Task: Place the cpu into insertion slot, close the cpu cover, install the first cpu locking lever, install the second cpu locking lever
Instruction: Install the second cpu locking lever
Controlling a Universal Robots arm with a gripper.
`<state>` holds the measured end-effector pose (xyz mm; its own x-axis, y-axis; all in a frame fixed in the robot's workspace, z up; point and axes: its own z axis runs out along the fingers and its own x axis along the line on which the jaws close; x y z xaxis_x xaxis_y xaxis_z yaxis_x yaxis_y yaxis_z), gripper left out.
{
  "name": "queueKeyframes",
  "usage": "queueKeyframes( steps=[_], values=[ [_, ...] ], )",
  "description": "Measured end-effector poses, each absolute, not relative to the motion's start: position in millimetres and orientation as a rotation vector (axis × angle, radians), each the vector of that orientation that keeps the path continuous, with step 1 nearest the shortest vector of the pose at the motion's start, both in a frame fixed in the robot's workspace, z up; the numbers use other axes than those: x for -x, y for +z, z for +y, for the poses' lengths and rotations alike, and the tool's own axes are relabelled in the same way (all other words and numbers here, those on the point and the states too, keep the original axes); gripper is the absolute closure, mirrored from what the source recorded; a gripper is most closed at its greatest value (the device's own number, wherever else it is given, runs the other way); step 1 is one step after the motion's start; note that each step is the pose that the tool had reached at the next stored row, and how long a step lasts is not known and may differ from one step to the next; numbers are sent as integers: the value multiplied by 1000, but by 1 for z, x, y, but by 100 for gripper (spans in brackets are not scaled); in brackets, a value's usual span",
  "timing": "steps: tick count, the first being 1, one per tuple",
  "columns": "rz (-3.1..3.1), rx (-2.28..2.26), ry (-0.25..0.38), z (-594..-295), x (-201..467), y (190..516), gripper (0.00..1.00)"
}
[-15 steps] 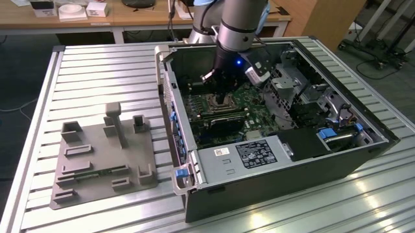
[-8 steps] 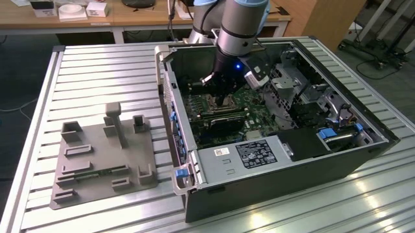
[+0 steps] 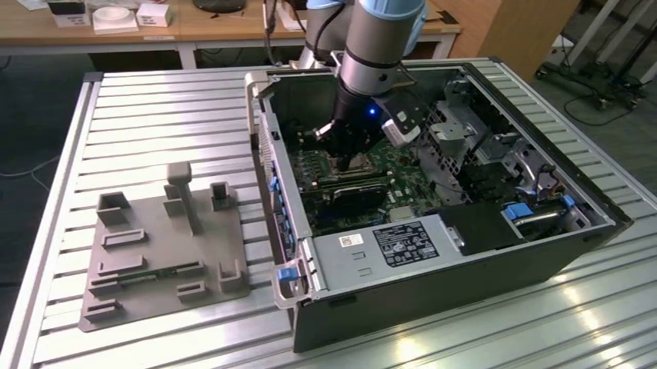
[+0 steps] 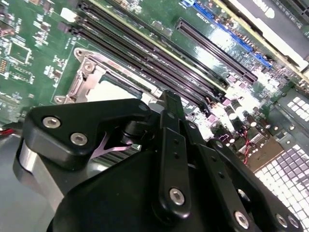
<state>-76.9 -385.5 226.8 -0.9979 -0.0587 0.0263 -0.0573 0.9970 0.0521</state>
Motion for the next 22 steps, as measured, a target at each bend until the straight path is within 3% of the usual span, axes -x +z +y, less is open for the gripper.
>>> queueKeyframes(
  steps=[22],
  values=[
    [-3085,-89,-89,-386,80,209,90]
  ],
)
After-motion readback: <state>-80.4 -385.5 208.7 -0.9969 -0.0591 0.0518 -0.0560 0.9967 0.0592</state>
